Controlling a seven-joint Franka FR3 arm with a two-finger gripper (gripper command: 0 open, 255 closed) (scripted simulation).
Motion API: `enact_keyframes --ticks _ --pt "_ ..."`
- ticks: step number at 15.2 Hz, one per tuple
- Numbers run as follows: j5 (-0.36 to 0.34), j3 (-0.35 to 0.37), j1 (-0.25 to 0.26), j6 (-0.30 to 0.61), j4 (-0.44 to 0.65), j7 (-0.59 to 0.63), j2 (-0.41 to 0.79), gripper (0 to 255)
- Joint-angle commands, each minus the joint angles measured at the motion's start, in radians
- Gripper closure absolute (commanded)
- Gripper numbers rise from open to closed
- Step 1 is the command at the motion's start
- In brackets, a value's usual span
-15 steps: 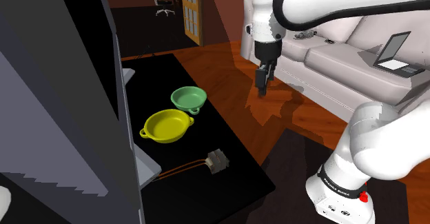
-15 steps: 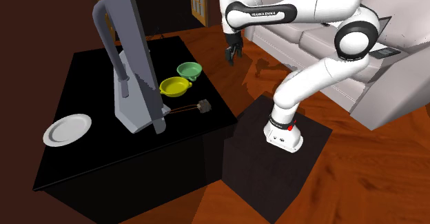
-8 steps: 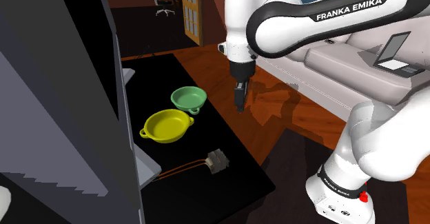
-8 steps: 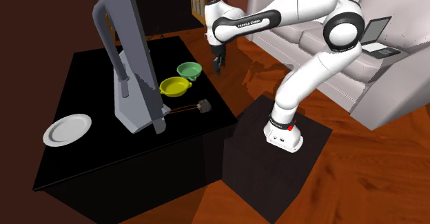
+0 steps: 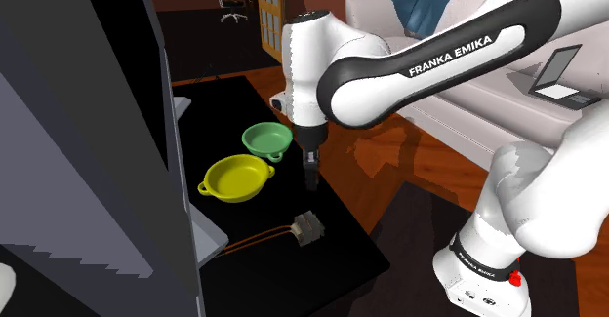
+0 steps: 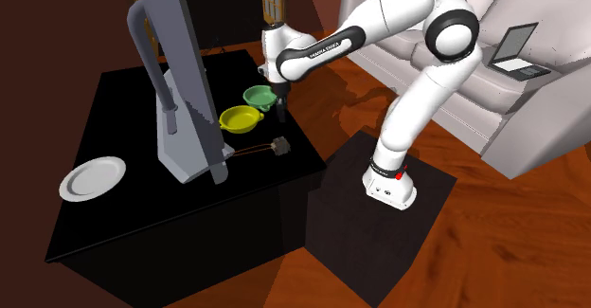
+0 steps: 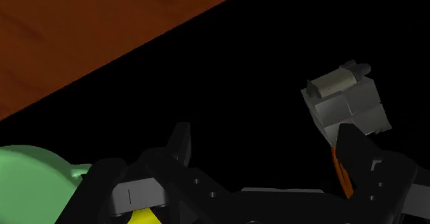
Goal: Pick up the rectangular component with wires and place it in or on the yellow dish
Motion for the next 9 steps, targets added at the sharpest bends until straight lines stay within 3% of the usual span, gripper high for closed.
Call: enact_keyframes --ticks 1,9 --pt "0.005 0.017 0.023 0.056 0.007 -0.031 0.048 0" --pt "0.007 0.093 0.109 0.237 0.058 -0.141 0.228 0"
